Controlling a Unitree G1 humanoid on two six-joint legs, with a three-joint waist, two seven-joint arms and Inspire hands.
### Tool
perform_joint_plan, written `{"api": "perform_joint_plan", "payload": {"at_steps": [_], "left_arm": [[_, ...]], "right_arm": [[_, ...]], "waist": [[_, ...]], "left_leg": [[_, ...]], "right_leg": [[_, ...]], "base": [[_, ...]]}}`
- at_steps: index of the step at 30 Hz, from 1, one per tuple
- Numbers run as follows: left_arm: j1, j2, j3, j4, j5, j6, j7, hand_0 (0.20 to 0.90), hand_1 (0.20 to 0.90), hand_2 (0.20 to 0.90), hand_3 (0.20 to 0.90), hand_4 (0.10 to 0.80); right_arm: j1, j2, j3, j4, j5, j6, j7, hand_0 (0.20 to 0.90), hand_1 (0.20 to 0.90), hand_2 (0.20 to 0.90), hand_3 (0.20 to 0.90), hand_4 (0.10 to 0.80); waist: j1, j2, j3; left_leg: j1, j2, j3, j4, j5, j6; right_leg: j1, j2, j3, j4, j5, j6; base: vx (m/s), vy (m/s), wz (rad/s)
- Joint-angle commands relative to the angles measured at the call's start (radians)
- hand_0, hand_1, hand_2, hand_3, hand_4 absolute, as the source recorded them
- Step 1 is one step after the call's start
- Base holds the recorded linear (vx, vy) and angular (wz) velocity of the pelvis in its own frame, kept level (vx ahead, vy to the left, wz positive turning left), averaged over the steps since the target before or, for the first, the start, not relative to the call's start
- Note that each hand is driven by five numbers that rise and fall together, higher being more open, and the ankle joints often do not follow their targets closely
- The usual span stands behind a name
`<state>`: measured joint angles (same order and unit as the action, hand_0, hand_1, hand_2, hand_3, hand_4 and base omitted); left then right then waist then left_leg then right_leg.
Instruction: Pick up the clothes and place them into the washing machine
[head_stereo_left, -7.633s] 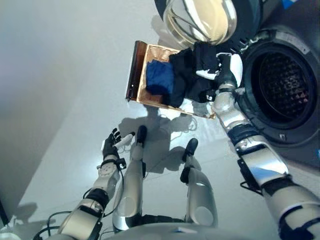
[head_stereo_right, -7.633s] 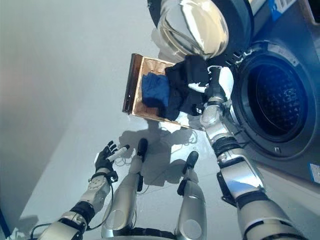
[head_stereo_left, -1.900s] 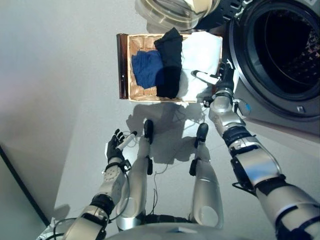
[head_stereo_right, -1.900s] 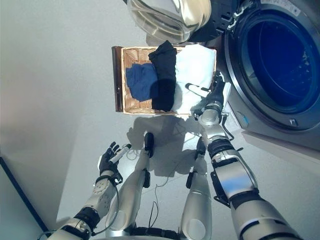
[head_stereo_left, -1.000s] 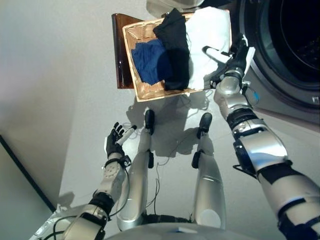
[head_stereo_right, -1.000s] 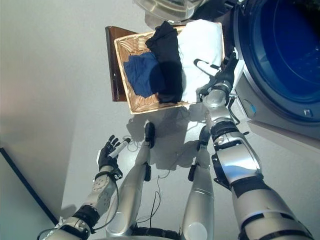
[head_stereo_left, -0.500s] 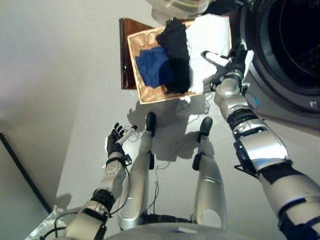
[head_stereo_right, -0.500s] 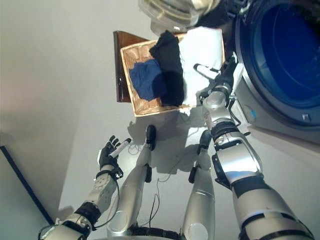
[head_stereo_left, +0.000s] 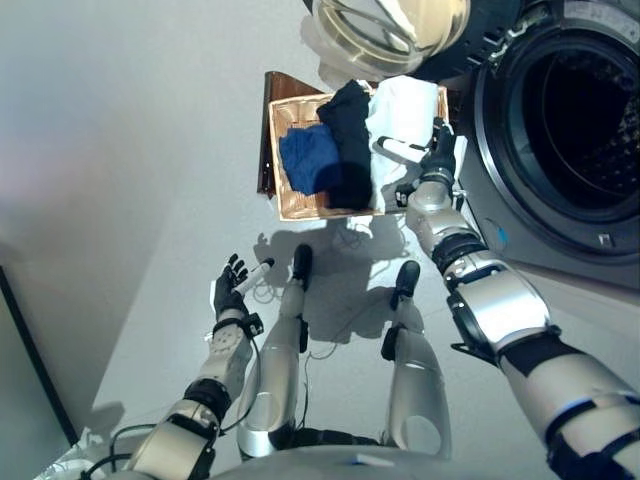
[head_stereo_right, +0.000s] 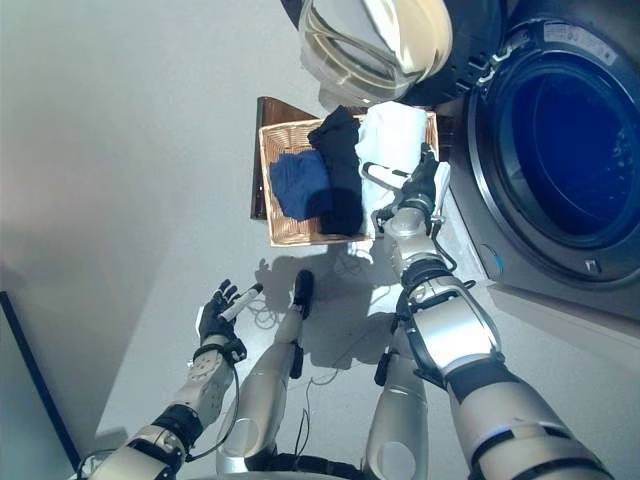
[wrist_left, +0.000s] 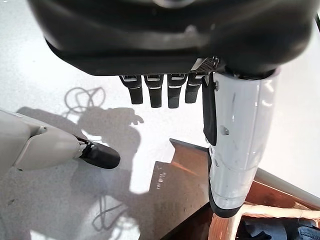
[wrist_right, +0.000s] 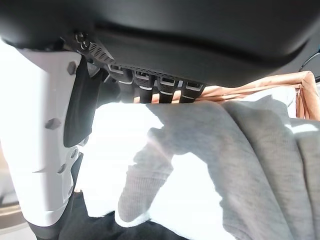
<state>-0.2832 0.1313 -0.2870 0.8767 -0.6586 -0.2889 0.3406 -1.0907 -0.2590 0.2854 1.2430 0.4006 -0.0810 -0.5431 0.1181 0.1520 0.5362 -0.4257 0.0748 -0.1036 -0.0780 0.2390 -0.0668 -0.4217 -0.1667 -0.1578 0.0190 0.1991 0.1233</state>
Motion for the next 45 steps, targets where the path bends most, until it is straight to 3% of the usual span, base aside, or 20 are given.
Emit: {"api": "perform_joint_plan", "payload": {"at_steps": [1, 10, 25, 26, 28, 45], "left_arm": [[-0.023, 0.068, -0.051, 0.007, 0.013, -0.038, 0.036, 0.900, 0.900, 0.900, 0.900, 0.800], [-0.011, 0.083, -0.062, -0.080, -0.006, -0.050, 0.044, 0.900, 0.900, 0.900, 0.900, 0.800], [0.013, 0.082, -0.078, -0.215, -0.036, -0.071, 0.040, 0.900, 0.900, 0.900, 0.900, 0.800], [0.013, 0.082, -0.078, -0.215, -0.036, -0.071, 0.040, 0.900, 0.900, 0.900, 0.900, 0.800], [0.008, 0.079, -0.074, -0.208, -0.043, -0.070, 0.043, 0.900, 0.900, 0.900, 0.900, 0.800], [0.027, 0.085, -0.048, -0.206, -0.056, -0.075, 0.036, 0.900, 0.900, 0.900, 0.900, 0.800]], "right_arm": [[-0.046, 0.112, 0.037, -0.001, -0.021, -0.032, 0.024, 0.900, 0.900, 0.900, 0.900, 0.800], [-0.091, 0.086, 0.031, 0.027, -0.013, -0.024, 0.015, 0.900, 0.900, 0.900, 0.900, 0.800], [-0.189, -0.033, 0.047, 0.068, 0.006, -0.008, 0.048, 0.900, 0.900, 0.900, 0.900, 0.800], [-0.190, -0.033, 0.047, 0.069, 0.006, -0.008, 0.049, 0.829, 0.829, 0.829, 0.829, 0.749], [-0.205, -0.050, 0.053, 0.072, 0.009, -0.007, 0.054, 0.200, 0.200, 0.200, 0.200, 0.300], [-0.212, -0.094, 0.061, 0.013, 0.000, -0.026, 0.043, 0.200, 0.200, 0.200, 0.200, 0.300]], "waist": [[0.056, -0.046, -0.046], [0.075, -0.024, -0.018], [0.091, 0.019, -0.016], [0.091, 0.019, -0.016], [0.089, 0.020, -0.016], [0.069, 0.006, -0.016]], "left_leg": [[-0.041, -0.005, 0.009, -0.009, -0.019, -0.053], [-0.076, -0.014, -0.001, -0.009, -0.010, -0.056], [-0.251, -0.017, 0.000, -0.009, 0.012, -0.059], [-0.252, -0.017, 0.000, -0.009, 0.012, -0.059], [-0.265, -0.017, 0.000, -0.009, 0.015, -0.059], [-0.232, -0.015, 0.016, -0.009, 0.010, -0.059]], "right_leg": [[0.057, -0.084, 0.077, 0.084, -0.145, 0.049], [0.035, -0.088, 0.071, 0.089, -0.149, 0.048], [-0.182, -0.086, 0.081, 0.155, -0.153, 0.049], [-0.183, -0.086, 0.082, 0.156, -0.154, 0.049], [-0.200, -0.085, 0.086, 0.159, -0.153, 0.048], [-0.176, -0.087, 0.105, 0.136, -0.136, 0.052]], "base": [[0.004, -0.001, 0.15], [-0.005, 0.009, 0.08], [-0.017, 0.007, 0.00], [0.000, 0.000, 0.00], [0.000, 0.000, 0.00], [-0.001, 0.002, -0.01]]}}
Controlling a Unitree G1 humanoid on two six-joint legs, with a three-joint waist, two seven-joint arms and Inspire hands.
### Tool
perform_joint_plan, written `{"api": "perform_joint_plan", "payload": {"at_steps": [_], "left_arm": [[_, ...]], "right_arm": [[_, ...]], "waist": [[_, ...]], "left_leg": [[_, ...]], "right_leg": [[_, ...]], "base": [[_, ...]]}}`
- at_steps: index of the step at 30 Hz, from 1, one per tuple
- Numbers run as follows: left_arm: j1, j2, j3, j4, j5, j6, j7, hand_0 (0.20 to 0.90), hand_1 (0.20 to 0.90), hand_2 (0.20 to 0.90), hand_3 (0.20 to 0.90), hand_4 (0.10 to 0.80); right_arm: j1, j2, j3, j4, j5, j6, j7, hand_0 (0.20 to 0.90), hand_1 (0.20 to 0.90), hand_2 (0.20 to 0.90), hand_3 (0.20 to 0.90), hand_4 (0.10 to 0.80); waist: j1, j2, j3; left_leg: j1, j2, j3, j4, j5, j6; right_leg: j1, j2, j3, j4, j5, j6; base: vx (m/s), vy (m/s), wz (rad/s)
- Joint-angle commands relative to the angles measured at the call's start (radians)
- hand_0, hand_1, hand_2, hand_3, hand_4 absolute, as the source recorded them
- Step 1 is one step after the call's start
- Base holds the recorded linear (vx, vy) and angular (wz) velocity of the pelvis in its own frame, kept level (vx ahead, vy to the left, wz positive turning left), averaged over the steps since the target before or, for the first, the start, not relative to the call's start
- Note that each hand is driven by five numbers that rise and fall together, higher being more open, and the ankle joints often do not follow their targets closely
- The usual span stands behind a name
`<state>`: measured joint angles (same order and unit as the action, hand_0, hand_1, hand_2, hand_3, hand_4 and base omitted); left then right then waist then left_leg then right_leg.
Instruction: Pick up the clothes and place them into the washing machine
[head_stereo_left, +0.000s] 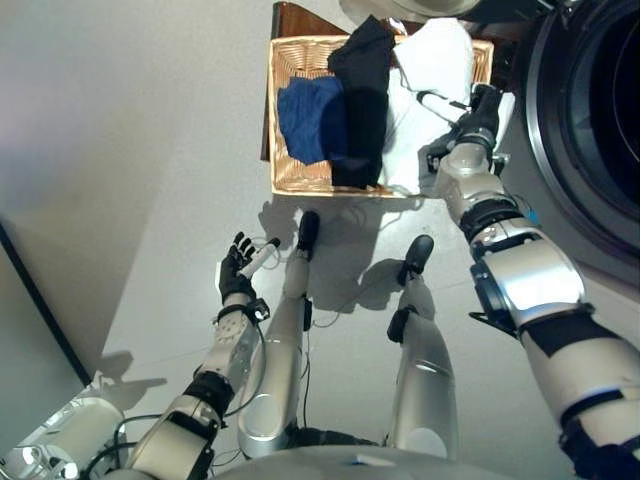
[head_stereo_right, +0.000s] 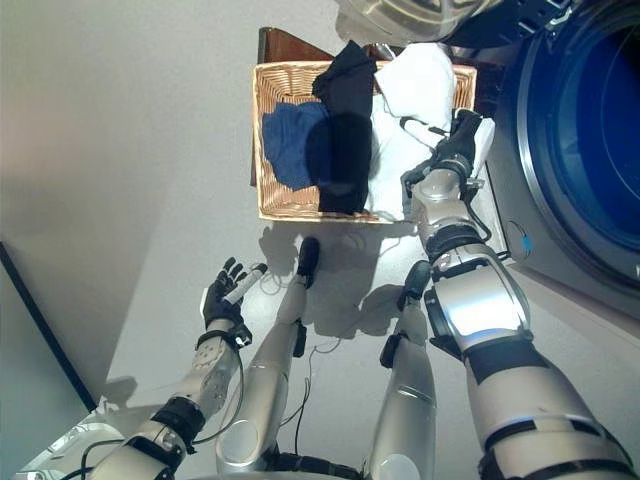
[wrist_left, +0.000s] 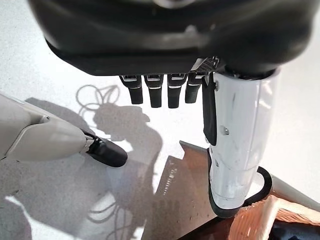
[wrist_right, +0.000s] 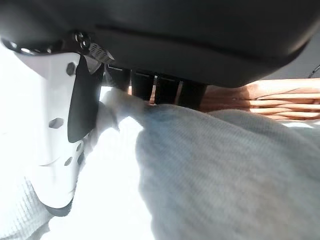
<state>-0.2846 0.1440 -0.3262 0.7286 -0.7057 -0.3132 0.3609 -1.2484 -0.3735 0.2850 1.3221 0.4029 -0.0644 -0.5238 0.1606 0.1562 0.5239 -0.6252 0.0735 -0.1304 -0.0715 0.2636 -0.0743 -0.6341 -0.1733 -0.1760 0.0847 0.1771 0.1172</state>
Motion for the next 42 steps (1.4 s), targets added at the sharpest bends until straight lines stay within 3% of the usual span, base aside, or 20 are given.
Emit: {"api": "perform_joint_plan", "payload": {"at_steps": [1, 11, 21, 35, 42], "left_arm": [[0.033, 0.072, -0.009, -0.055, -0.008, -0.052, 0.013, 0.900, 0.900, 0.900, 0.900, 0.800], [0.038, 0.067, 0.009, -0.031, -0.005, -0.048, 0.008, 0.900, 0.900, 0.900, 0.900, 0.800], [0.042, 0.052, 0.018, 0.006, -0.025, -0.035, -0.002, 0.900, 0.900, 0.900, 0.900, 0.800], [0.074, 0.004, 0.052, 0.035, -0.058, -0.027, -0.017, 0.900, 0.900, 0.900, 0.900, 0.800], [0.090, -0.007, 0.050, 0.035, -0.064, -0.024, -0.037, 0.900, 0.900, 0.900, 0.900, 0.800]], "right_arm": [[-0.049, 0.012, 0.055, -0.070, -0.001, -0.045, 0.021, 0.200, 0.200, 0.200, 0.200, 0.300], [0.013, -0.016, 0.000, -0.188, 0.087, -0.101, 0.007, 0.200, 0.200, 0.200, 0.200, 0.300], [0.151, 0.041, -0.095, -0.386, 0.304, -0.208, 0.019, 0.200, 0.200, 0.200, 0.200, 0.300], [0.522, 0.137, -0.169, -0.754, 0.521, -0.343, 0.130, 0.200, 0.200, 0.200, 0.200, 0.300], [0.555, 0.140, -0.217, -0.800, 0.611, -0.381, 0.164, 0.200, 0.200, 0.200, 0.200, 0.300]], "waist": [[0.025, 0.003, -0.004], [-0.001, -0.001, -0.004], [-0.036, -0.001, -0.004], [-0.103, -0.003, -0.036], [-0.120, 0.006, -0.047]], "left_leg": [[-0.022, -0.014, 0.045, -0.016, -0.016, -0.051], [0.040, -0.013, 0.055, -0.016, -0.025, -0.051], [0.109, -0.006, 0.072, -0.016, -0.040, -0.052], [0.172, 0.003, 0.101, -0.016, -0.063, -0.052], [0.190, 0.003, 0.115, -0.016, -0.071, -0.051]], "right_leg": [[0.044, -0.081, 0.124, 0.072, -0.115, 0.058], [0.101, -0.078, 0.134, 0.066, -0.123, 0.055], [0.161, -0.077, 0.142, 0.066, -0.138, 0.053], [0.213, -0.076, 0.166, 0.050, -0.144, 0.059], [0.222, -0.078, 0.182, 0.048, -0.148, 0.060]], "base": [[0.007, -0.001, -0.04], [0.001, 0.000, 0.00], [0.006, -0.004, -0.02], [0.023, -0.003, -0.05], [0.016, 0.001, -0.06]]}}
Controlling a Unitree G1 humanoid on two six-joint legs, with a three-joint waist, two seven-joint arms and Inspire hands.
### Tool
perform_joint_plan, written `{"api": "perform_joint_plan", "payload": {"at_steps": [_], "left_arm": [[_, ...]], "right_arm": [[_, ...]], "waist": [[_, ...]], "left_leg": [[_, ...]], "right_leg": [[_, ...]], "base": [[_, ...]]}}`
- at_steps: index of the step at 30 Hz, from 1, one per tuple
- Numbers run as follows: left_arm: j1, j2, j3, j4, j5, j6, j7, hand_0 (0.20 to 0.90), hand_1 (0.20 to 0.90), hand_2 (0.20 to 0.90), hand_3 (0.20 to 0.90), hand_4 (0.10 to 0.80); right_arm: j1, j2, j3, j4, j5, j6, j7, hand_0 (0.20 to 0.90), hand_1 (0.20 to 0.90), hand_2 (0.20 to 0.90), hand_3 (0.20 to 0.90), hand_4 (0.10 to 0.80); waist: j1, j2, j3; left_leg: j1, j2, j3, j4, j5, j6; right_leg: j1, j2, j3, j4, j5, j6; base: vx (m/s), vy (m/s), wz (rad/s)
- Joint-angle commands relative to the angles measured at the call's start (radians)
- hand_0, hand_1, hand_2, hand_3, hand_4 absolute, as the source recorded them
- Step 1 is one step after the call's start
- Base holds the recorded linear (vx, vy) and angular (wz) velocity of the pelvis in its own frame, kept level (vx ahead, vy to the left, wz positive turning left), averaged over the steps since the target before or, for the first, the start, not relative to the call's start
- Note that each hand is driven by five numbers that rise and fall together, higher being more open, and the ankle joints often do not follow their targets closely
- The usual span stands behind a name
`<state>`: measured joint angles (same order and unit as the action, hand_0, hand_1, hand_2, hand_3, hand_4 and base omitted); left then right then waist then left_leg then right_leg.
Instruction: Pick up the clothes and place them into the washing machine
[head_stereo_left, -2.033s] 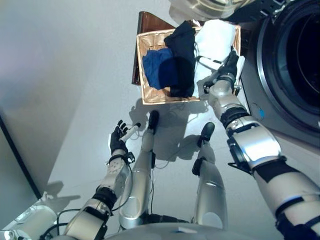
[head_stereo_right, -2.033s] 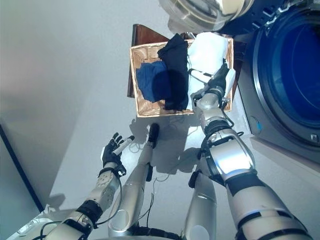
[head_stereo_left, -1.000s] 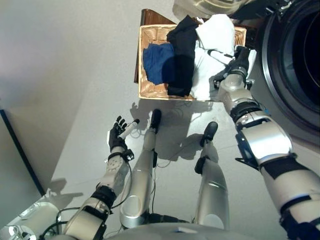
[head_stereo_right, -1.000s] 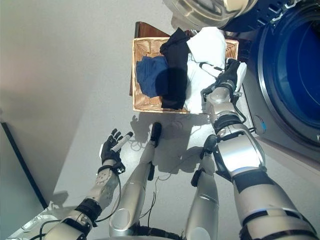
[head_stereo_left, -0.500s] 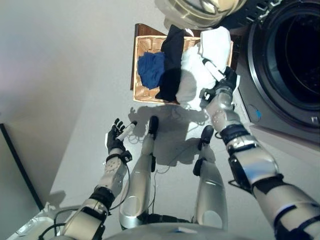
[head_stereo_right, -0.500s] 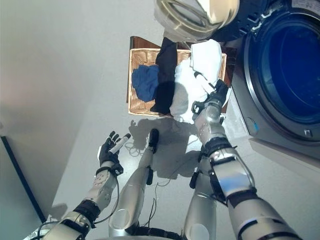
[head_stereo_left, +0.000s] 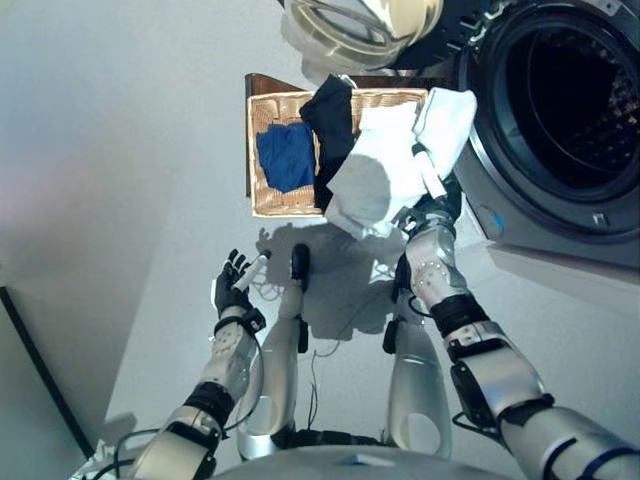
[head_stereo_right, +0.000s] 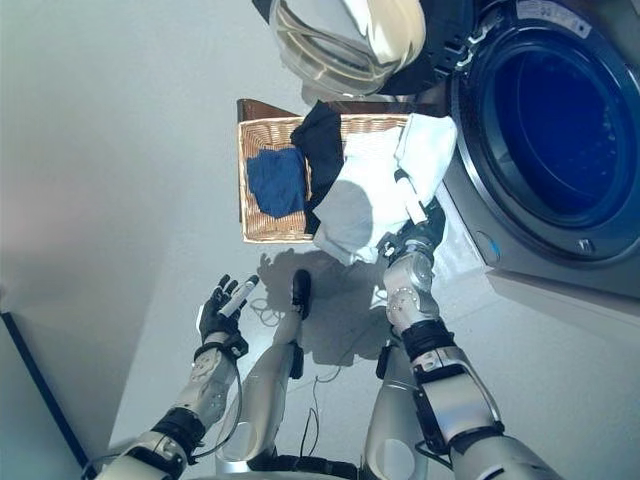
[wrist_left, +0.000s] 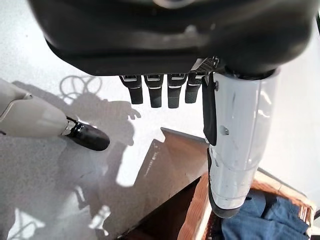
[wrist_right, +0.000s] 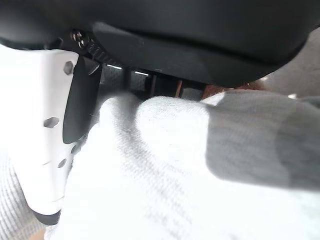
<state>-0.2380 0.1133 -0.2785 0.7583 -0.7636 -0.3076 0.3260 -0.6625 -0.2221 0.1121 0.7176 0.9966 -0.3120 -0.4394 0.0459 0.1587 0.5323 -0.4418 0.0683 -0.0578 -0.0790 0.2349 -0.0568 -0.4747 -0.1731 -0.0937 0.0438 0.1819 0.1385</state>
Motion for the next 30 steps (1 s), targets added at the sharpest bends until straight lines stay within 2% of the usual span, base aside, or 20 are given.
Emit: {"api": "perform_joint_plan", "payload": {"at_steps": [1, 8, 15, 21, 30], "left_arm": [[0.045, 0.023, 0.003, 0.005, -0.007, -0.030, -0.003, 0.900, 0.900, 0.900, 0.900, 0.800], [0.061, 0.015, 0.009, 0.010, -0.017, -0.034, -0.016, 0.900, 0.900, 0.900, 0.900, 0.800], [0.081, 0.012, -0.001, 0.018, -0.022, -0.037, -0.041, 0.900, 0.900, 0.900, 0.900, 0.800], [0.094, 0.021, -0.006, 0.032, -0.025, -0.036, -0.061, 0.900, 0.900, 0.900, 0.900, 0.800], [0.102, 0.025, -0.017, 0.014, -0.045, -0.040, -0.091, 0.900, 0.900, 0.900, 0.900, 0.800]], "right_arm": [[-0.028, -0.010, -0.052, -0.200, 0.028, -0.140, 0.082, 0.200, 0.200, 0.200, 0.200, 0.300], [-0.013, -0.023, -0.116, -0.215, 0.087, -0.179, 0.100, 0.200, 0.200, 0.200, 0.200, 0.300], [-0.071, -0.100, -0.208, -0.124, 0.149, -0.210, 0.095, 0.200, 0.200, 0.200, 0.200, 0.300], [-0.155, -0.177, -0.229, -0.053, 0.186, -0.209, 0.087, 0.200, 0.200, 0.200, 0.200, 0.300], [-0.261, -0.241, -0.250, 0.038, 0.275, -0.216, 0.109, 0.200, 0.200, 0.200, 0.200, 0.300]], "waist": [[-0.007, 0.005, -0.056], [-0.021, 0.015, -0.067], [-0.022, 0.039, -0.071], [-0.023, 0.057, -0.076], [-0.028, 0.096, -0.064]], "left_leg": [[0.008, 0.008, 0.045, -0.008, -0.043, -0.068], [0.017, 0.008, 0.054, -0.008, -0.049, -0.070], [0.022, 0.004, 0.058, -0.008, -0.054, -0.071], [0.023, 0.001, 0.070, -0.008, -0.058, -0.072], [0.015, 0.002, 0.098, -0.008, -0.060, -0.076]], "right_leg": [[0.062, -0.078, 0.100, 0.089, -0.154, 0.039], [0.064, -0.079, 0.108, 0.093, -0.159, 0.041], [0.064, -0.082, 0.114, 0.097, -0.165, 0.041], [0.055, -0.082, 0.124, 0.096, -0.165, 0.043], [0.019, -0.079, 0.153, 0.106, -0.167, 0.042]], "base": [[0.000, 0.000, 0.00], [0.010, -0.002, -0.04], [0.001, -0.001, -0.01], [-0.001, 0.001, -0.03], [-0.002, -0.005, -0.12]]}}
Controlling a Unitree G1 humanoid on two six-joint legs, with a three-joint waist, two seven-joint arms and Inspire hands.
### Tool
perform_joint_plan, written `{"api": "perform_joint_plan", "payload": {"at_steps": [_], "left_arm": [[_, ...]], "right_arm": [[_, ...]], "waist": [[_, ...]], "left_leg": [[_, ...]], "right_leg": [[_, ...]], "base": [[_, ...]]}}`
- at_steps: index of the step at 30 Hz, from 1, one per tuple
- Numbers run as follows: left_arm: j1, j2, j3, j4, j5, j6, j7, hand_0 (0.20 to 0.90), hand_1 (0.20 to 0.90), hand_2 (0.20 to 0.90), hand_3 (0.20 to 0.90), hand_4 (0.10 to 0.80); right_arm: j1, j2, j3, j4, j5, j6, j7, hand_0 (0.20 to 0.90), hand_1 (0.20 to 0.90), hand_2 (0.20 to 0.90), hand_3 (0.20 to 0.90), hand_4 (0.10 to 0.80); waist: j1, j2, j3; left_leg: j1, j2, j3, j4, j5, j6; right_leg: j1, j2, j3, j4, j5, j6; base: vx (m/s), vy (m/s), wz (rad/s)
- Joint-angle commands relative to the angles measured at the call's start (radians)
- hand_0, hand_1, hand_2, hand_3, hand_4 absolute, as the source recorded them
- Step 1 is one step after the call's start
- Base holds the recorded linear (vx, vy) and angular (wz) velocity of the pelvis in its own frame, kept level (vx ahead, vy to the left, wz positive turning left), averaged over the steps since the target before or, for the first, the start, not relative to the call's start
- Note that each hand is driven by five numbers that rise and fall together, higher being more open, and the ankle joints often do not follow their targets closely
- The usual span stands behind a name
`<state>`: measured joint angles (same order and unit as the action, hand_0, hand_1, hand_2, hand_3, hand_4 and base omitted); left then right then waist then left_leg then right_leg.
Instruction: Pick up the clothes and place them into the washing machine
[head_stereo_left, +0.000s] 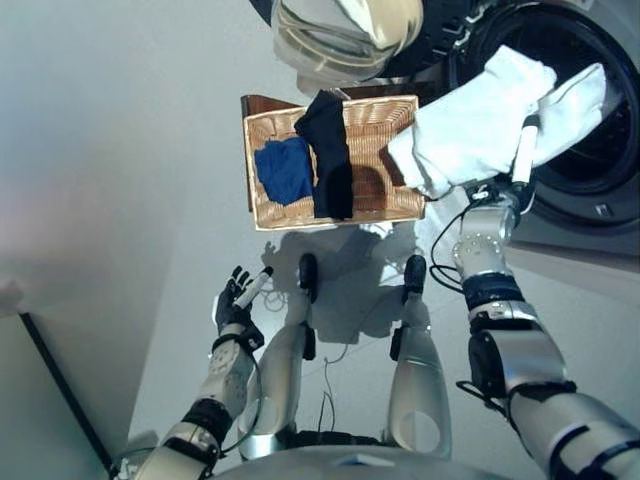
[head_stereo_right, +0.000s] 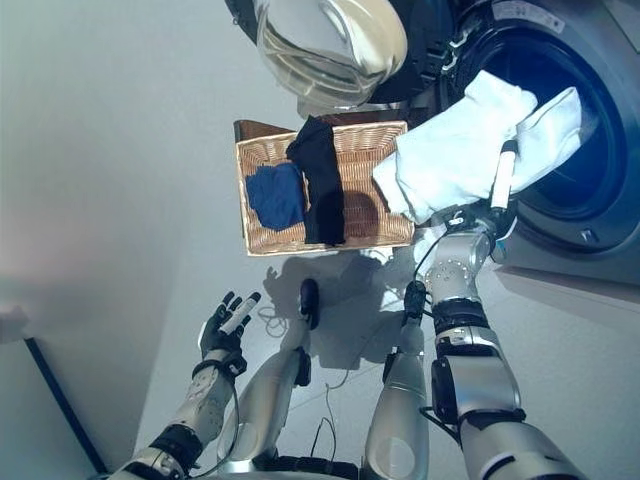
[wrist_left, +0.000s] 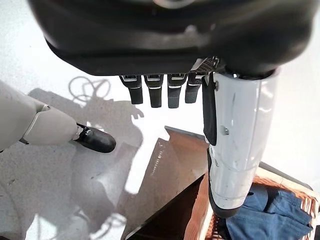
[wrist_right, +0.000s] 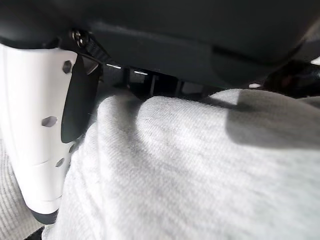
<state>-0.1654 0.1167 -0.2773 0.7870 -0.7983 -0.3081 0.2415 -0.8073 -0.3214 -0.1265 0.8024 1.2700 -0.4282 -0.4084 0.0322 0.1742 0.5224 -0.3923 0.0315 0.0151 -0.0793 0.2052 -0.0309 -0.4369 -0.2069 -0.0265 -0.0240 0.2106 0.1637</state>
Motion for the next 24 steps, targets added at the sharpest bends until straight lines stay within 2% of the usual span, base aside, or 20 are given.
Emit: {"api": "perform_joint_plan", "payload": {"at_steps": [1, 14, 24], "left_arm": [[0.031, 0.022, -0.018, -0.020, -0.014, -0.041, -0.011, 0.900, 0.900, 0.900, 0.900, 0.800], [0.037, 0.024, -0.044, -0.035, -0.024, -0.041, -0.046, 0.900, 0.900, 0.900, 0.900, 0.800], [0.044, 0.039, -0.055, -0.047, -0.022, -0.049, -0.058, 0.900, 0.900, 0.900, 0.900, 0.800]], "right_arm": [[-0.125, -0.154, -0.016, -0.032, 0.006, -0.099, 0.079, 0.200, 0.200, 0.200, 0.200, 0.300], [-0.297, -0.279, -0.018, 0.150, 0.080, -0.076, 0.091, 0.200, 0.200, 0.200, 0.200, 0.300], [-0.478, -0.429, 0.036, 0.270, 0.104, -0.054, 0.082, 0.200, 0.200, 0.200, 0.200, 0.300]], "waist": [[-0.016, 0.084, -0.053], [-0.016, 0.118, -0.051], [-0.003, 0.140, -0.056]], "left_leg": [[-0.035, 0.039, 0.027, -0.008, -0.031, -0.103], [-0.046, 0.040, 0.057, -0.008, -0.034, -0.108], [-0.060, 0.038, 0.068, -0.008, -0.035, -0.110]], "right_leg": [[-0.022, -0.046, 0.089, 0.176, -0.196, 0.016], [-0.072, -0.039, 0.118, 0.198, -0.203, 0.015], [-0.115, -0.036, 0.138, 0.224, -0.212, 0.013]], "base": [[0.011, -0.001, -0.15], [0.013, -0.009, -0.06], [0.008, -0.007, -0.04]]}}
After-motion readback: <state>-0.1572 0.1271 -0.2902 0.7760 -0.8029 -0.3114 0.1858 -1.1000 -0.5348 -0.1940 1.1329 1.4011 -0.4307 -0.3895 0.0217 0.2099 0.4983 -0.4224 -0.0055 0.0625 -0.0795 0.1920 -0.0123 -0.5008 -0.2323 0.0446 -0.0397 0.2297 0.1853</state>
